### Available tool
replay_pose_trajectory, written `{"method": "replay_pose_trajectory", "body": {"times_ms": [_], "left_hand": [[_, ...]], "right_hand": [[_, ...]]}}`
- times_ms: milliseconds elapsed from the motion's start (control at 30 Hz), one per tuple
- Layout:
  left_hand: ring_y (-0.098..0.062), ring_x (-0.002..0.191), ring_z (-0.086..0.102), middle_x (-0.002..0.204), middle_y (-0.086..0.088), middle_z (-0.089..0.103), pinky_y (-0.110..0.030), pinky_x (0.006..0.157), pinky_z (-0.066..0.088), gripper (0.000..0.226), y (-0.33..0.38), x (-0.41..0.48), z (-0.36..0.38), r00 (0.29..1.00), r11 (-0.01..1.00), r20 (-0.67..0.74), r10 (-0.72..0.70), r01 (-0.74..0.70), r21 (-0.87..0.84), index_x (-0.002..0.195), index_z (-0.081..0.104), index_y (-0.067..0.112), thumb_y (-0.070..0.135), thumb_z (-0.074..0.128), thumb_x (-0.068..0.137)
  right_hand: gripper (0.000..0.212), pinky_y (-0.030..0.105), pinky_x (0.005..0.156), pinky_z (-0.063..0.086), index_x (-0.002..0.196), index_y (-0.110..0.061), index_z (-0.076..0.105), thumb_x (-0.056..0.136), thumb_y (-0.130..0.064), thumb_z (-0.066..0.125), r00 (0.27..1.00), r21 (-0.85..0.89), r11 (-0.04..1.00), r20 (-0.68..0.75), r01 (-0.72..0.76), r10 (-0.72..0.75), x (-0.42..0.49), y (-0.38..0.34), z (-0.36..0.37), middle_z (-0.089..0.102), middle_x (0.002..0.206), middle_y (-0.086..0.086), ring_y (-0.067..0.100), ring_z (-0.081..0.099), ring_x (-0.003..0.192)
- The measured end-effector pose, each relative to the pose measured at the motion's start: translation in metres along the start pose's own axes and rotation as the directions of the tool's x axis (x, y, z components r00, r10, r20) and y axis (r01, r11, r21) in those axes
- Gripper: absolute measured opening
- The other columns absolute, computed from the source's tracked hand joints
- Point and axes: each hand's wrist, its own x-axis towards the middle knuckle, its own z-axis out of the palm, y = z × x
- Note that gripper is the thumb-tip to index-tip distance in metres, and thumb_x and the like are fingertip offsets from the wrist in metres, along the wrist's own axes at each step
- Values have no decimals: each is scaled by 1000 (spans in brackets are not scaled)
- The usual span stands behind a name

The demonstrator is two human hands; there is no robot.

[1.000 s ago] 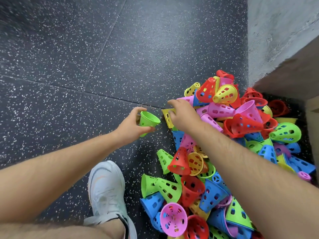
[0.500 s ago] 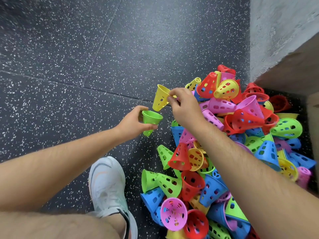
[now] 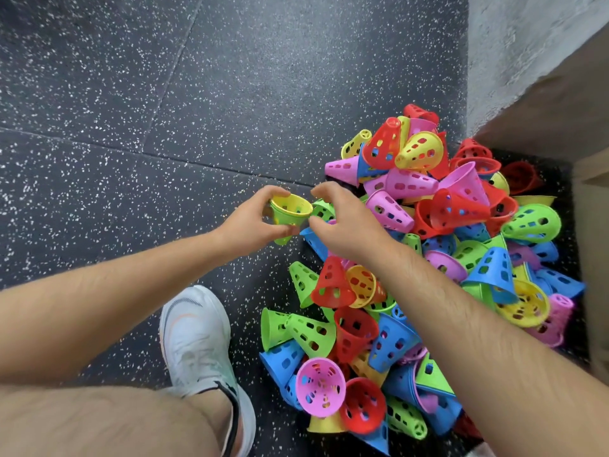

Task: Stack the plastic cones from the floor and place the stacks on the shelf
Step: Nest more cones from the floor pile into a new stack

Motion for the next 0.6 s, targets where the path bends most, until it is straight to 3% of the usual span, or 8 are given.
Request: {"method": "replay_pose_trajectory", "body": {"times_ms": [167, 400, 500, 600], "left_hand": [[-19, 114, 67, 119, 5, 70, -46, 97, 57, 61, -6, -4, 5, 999, 999, 25, -25, 24, 33, 127, 55, 34, 23, 90, 78], [-20, 106, 67, 113, 4, 69, -36, 91, 54, 60, -9, -6, 9, 998, 994, 39, -52, 48, 97, 128, 52, 32, 20, 88, 81], [-20, 108, 67, 114, 3, 70, -36, 91, 56, 62, -12, -5, 8, 997, 993, 20, -74, 72, 98, 131, 52, 31, 20, 87, 82], [-19, 108, 68, 113, 3, 71, -27, 84, 53, 62, -14, -3, 5, 996, 992, -6, -85, 85, 92, 134, 53, 27, 18, 87, 82]], "right_hand": [[42, 38, 105, 42, 133, -16, 54, 93, -27, 59, 999, -170, 985, -16, -37, 35, -2, 14, -9, 57, 132, 4, 22, 51, 125], [34, 40, 102, 44, 128, -21, 59, 95, -26, 56, 997, -258, 966, 73, 1, 18, -6, 24, 7, 56, 130, 3, 24, 50, 123], [37, 45, 103, 44, 130, -22, 60, 95, -18, 51, 998, -258, 966, 56, 12, 2, 8, 22, 15, 48, 140, 5, 29, 47, 126], [55, 48, 106, 42, 140, -26, 54, 89, -5, 48, 996, -362, 932, 93, 28, 6, 31, 16, 17, 27, 160, 2, 32, 36, 136]]}}
